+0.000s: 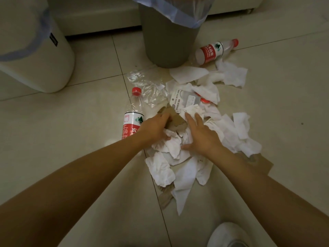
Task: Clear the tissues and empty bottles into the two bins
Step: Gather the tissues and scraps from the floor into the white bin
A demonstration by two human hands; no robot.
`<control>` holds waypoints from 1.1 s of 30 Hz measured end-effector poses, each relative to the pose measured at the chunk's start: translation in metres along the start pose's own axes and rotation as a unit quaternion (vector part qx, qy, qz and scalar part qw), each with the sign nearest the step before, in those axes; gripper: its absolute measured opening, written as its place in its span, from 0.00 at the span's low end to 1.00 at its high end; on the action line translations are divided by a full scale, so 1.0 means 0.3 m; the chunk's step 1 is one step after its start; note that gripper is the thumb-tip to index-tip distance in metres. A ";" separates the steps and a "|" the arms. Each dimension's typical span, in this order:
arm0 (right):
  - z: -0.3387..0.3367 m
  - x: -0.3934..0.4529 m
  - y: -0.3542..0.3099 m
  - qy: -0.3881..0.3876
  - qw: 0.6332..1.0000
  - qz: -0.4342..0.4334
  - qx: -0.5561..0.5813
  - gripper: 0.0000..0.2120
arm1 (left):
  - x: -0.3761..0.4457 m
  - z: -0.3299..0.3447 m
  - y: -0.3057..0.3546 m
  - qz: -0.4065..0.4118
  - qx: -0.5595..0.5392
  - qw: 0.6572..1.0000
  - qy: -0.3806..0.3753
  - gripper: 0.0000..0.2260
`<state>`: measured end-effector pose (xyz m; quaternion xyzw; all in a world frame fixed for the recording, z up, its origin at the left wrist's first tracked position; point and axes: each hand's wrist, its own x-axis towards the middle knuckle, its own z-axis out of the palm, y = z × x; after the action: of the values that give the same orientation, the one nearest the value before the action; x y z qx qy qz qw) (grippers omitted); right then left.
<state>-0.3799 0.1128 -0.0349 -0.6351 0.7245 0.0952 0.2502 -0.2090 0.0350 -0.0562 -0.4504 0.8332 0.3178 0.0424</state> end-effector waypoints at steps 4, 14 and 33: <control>-0.005 0.028 -0.011 -0.003 1.000 -0.001 -0.018 0.56 | -0.009 -0.003 -0.010 0.011 -0.005 1.000 0.015 0.36; 0.003 0.006 -0.045 0.026 0.994 -0.028 -0.107 0.21 | -0.003 0.005 -0.020 0.057 0.230 0.971 0.028 0.28; -0.330 -0.030 -0.136 0.217 0.972 -0.082 0.043 0.07 | -0.102 -0.311 -0.002 0.035 0.097 0.969 0.223 0.16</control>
<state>-0.3636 0.0683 0.0614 -0.6864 0.7106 -0.0968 0.1205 -0.1705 0.0040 0.0285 -0.4740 0.8638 0.1284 -0.1127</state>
